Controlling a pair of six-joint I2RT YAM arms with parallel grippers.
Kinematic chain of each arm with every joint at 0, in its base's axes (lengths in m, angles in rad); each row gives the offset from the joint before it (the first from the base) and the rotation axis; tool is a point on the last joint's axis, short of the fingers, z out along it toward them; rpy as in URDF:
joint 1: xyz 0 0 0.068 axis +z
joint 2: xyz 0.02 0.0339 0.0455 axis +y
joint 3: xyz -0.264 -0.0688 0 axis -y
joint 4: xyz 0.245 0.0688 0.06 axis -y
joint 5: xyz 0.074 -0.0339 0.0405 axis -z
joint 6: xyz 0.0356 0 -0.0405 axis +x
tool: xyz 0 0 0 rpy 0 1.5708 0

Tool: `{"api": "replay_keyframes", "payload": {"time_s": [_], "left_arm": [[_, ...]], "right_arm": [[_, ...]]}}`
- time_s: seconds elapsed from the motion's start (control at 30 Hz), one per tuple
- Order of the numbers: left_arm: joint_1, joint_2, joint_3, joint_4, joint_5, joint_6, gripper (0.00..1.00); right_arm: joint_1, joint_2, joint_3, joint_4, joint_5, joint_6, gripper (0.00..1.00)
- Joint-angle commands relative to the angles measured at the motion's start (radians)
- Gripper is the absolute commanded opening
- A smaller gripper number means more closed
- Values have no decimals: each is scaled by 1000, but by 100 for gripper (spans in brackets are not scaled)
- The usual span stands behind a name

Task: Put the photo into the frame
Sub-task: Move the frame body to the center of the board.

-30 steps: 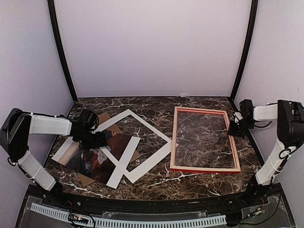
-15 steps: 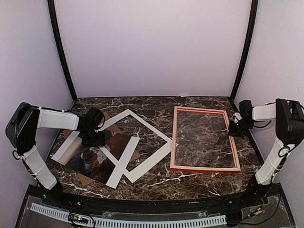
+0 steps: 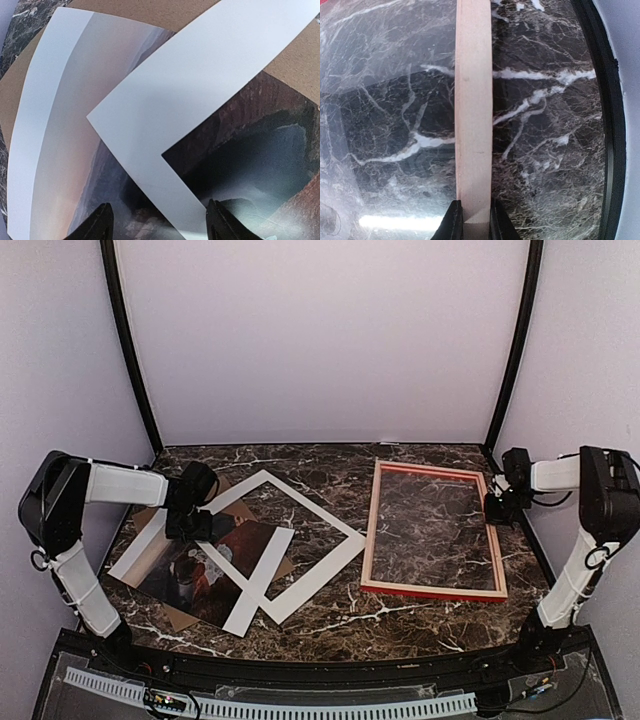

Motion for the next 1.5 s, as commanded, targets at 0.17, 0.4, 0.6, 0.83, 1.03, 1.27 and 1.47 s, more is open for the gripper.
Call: {"api": "replay_keyframes", "payload": {"time_s": [0.17,0.4,0.6,0.83,1.03,1.27,1.47], "left_arm": [[32,76,-26,-129,-59,37,66],[46,56,-18,-109,-42,43,69],[45,19,7,-78,12,55,69],[45,19,52,-17,97,72,71],[45,30,86,26,132,82,76],[45,-28,65,17,94,79,84],[45,-110,-40,4,113,25,87]], "right_arm": [[-13,51,104,-65,168,-31,10],[-11,91,162,-85,162,-89,9],[38,114,162,-80,145,-142,10],[141,138,158,-83,111,-175,9],[185,93,140,-61,8,-193,9],[180,70,141,-87,40,-149,16],[184,32,164,-78,16,-69,34]]}}
